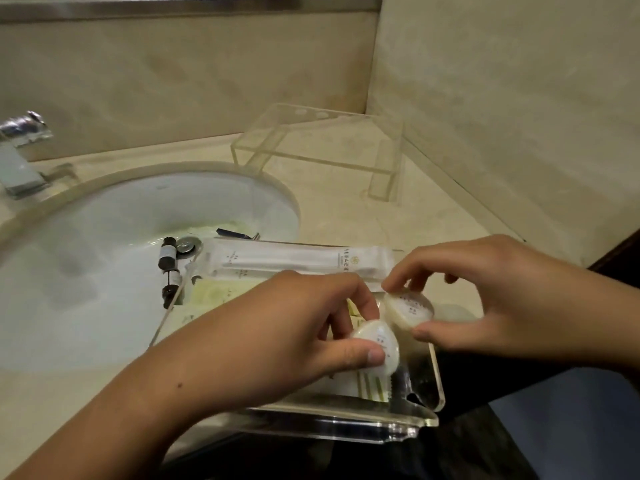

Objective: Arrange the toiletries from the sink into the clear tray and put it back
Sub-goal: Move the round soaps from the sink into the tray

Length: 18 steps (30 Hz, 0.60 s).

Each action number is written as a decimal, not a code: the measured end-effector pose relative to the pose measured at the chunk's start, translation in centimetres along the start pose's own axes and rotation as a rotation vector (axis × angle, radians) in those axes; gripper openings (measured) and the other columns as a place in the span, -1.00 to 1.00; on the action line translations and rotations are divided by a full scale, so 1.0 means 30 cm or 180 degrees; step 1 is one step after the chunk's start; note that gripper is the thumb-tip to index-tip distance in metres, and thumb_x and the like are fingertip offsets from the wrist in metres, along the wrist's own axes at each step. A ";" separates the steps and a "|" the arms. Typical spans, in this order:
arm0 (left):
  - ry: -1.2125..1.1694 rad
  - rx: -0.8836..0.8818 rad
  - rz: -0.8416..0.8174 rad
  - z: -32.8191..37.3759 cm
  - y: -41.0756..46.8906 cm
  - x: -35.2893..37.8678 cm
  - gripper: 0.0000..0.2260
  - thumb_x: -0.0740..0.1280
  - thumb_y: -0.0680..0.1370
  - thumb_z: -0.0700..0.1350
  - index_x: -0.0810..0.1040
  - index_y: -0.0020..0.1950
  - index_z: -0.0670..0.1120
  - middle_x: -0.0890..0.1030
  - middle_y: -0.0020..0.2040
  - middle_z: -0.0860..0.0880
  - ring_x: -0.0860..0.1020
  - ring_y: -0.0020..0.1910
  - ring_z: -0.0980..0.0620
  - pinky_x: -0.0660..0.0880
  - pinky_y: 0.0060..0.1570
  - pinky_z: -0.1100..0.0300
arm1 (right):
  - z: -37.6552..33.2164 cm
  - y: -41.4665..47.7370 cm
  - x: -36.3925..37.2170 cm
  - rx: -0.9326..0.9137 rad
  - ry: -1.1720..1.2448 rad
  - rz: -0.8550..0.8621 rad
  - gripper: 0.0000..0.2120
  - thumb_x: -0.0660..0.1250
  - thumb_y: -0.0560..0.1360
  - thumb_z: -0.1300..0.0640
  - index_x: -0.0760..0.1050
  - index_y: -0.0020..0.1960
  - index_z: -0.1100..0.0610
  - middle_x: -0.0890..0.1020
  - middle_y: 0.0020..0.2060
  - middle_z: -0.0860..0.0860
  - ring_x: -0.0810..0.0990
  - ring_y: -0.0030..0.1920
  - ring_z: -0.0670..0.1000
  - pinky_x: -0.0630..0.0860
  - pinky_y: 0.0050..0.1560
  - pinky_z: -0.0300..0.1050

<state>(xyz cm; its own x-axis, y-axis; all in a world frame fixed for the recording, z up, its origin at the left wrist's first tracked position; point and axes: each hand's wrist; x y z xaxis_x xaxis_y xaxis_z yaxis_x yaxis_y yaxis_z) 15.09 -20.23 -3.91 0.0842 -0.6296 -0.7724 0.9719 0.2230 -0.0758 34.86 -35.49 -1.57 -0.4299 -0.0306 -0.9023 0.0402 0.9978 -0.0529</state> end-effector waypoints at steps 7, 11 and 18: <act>0.0095 0.0048 -0.0004 0.013 -0.023 0.044 -0.72 0.39 0.46 0.31 0.51 0.11 0.28 0.62 -0.12 0.27 0.57 -0.12 0.24 0.49 -0.20 0.24 | -0.009 -0.014 0.065 -0.0210 -0.0018 -0.0113 -0.66 0.42 0.41 -0.13 0.50 0.18 -0.21 0.60 0.01 -0.27 0.57 0.09 -0.24 0.50 0.05 -0.24; 0.0077 0.0148 0.0217 0.001 -0.044 0.020 -0.81 0.32 0.50 0.27 0.58 0.05 0.27 0.55 -0.06 0.25 0.55 -0.07 0.23 0.42 -0.19 0.39 | -0.009 -0.012 0.074 -0.0261 -0.0058 -0.0094 -0.63 0.43 0.41 -0.10 0.47 0.19 -0.21 0.57 0.03 -0.32 0.54 0.12 -0.27 0.44 0.08 -0.34; -0.0439 0.0101 0.0424 -0.065 -0.058 -0.040 -0.79 0.31 0.55 0.26 0.63 0.12 0.29 0.61 0.05 0.15 0.65 0.04 0.12 0.62 -0.01 0.12 | -0.014 -0.005 0.089 -0.0335 -0.0136 -0.0164 -0.63 0.44 0.42 -0.04 0.47 0.20 -0.21 0.58 0.05 -0.29 0.52 0.13 -0.26 0.43 0.12 -0.32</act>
<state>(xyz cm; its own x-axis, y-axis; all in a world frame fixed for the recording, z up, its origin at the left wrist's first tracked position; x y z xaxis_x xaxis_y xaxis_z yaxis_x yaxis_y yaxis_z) 12.86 -18.40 -4.09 0.2397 -0.6927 -0.6802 0.9564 0.2889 0.0429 33.32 -35.70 -3.79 -0.3900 -0.0822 -0.9172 -0.0768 0.9954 -0.0566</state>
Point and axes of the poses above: each hand's wrist, its own y-axis towards the middle knuckle, its own x-axis out of the palm, z = x × y
